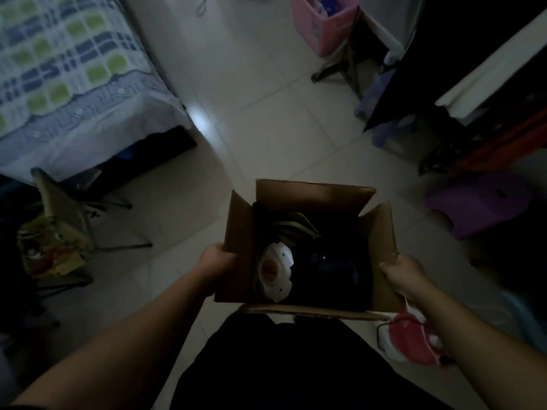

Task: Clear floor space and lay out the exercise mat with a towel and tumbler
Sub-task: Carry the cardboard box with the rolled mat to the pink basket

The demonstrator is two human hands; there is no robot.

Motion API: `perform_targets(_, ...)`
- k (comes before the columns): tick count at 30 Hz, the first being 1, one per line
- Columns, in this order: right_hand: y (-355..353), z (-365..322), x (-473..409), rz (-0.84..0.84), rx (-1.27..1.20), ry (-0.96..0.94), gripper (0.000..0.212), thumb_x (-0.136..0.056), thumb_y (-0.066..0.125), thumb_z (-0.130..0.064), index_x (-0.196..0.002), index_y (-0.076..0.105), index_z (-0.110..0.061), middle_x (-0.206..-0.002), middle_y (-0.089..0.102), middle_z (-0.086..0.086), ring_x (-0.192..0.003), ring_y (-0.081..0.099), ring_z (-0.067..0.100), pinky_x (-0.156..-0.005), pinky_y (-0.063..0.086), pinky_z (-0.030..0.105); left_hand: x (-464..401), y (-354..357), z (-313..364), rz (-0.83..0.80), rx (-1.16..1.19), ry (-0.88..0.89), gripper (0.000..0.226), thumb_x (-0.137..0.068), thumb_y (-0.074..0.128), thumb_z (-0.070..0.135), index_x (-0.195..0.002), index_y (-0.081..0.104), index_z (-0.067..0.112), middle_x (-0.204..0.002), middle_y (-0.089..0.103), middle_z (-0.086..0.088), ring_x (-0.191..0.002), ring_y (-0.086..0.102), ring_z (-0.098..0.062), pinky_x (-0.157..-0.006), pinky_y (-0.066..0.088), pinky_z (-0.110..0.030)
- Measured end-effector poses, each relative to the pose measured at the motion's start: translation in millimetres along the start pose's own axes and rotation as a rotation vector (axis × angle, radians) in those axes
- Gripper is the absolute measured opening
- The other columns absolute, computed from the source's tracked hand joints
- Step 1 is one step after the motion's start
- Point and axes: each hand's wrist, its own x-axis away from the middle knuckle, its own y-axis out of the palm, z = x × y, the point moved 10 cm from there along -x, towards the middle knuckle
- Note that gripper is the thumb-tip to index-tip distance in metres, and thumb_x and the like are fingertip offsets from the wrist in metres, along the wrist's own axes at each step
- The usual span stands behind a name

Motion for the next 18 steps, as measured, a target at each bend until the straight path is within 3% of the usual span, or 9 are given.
perform_targets(3, -22.7, -39.0, -30.7, 0.020, 0.061, -0.010, 0.016, -0.090, 0.058, -0.017, -0.095, 0.065, -0.004, -0.088, 0.068, 0.017, -0.081, 0.064, 0.032, -0.070, 0.048, 0.033, -15.8, 1.3, 32.3, 0.010, 0.061, -0.018, 0.017, -0.088, 0.055, 0.009, -0.104, 0.062, 0.010, -0.102, 0.068, -0.016, -0.094, 0.068, -0.033, -0.084, 0.057, -0.044)
perform_targets(6, -34.8, -87.8, -59.9, 0.028, 0.113, -0.045, 0.016, -0.089, 0.059, -0.018, -0.092, 0.066, -0.004, -0.085, 0.068, 0.017, -0.075, 0.063, 0.030, -0.064, 0.047, 0.030, -37.4, -10.1, 58.7, 0.025, 0.133, -0.016, 0.013, -0.086, 0.057, 0.010, -0.097, 0.064, 0.014, -0.099, 0.069, -0.015, -0.091, 0.069, -0.032, -0.082, 0.058, -0.044)
perform_targets(8, -35.2, -124.8, -78.7, 0.027, 0.138, -0.063, 0.015, -0.090, 0.059, -0.017, -0.088, 0.066, -0.004, -0.083, 0.068, 0.019, -0.070, 0.063, 0.028, -0.059, 0.043, 0.028, -56.6, -23.9, 73.3, 0.038, 0.162, -0.014, 0.011, -0.085, 0.058, 0.011, -0.090, 0.064, 0.018, -0.095, 0.070, -0.012, -0.088, 0.070, -0.030, -0.076, 0.059, -0.041)
perform_targets(12, -22.5, -200.7, -114.6, 0.008, 0.164, -0.096, 0.019, -0.090, 0.058, -0.018, -0.098, 0.066, -0.003, -0.092, 0.069, 0.019, -0.079, 0.064, 0.031, -0.068, 0.046, 0.031, -101.4, -60.8, 103.0, 0.055, 0.224, -0.030, 0.013, -0.087, 0.058, 0.010, -0.083, 0.061, 0.022, -0.086, 0.069, -0.008, -0.077, 0.069, -0.024, -0.057, 0.054, -0.030)
perform_targets(15, -12.2, -256.2, -133.6, -0.007, 0.182, -0.087, 0.023, -0.091, 0.058, -0.020, -0.108, 0.064, -0.005, -0.101, 0.068, 0.017, -0.089, 0.064, 0.032, -0.078, 0.050, 0.035, -134.4, -95.7, 128.2, 0.051, 0.256, -0.049, 0.016, -0.089, 0.056, 0.008, -0.082, 0.059, 0.022, -0.088, 0.067, -0.009, -0.078, 0.068, -0.025, -0.059, 0.053, -0.030)
perform_targets(18, -5.4, -322.9, -149.1, 0.001, 0.171, -0.125, 0.019, -0.090, 0.059, -0.016, -0.101, 0.067, -0.004, -0.095, 0.069, 0.017, -0.086, 0.064, 0.033, -0.083, 0.052, 0.039, -162.1, -134.5, 152.8, 0.065, 0.285, -0.073, 0.011, -0.090, 0.055, 0.009, -0.088, 0.059, 0.019, -0.091, 0.067, -0.010, -0.083, 0.067, -0.028, -0.065, 0.054, -0.034)
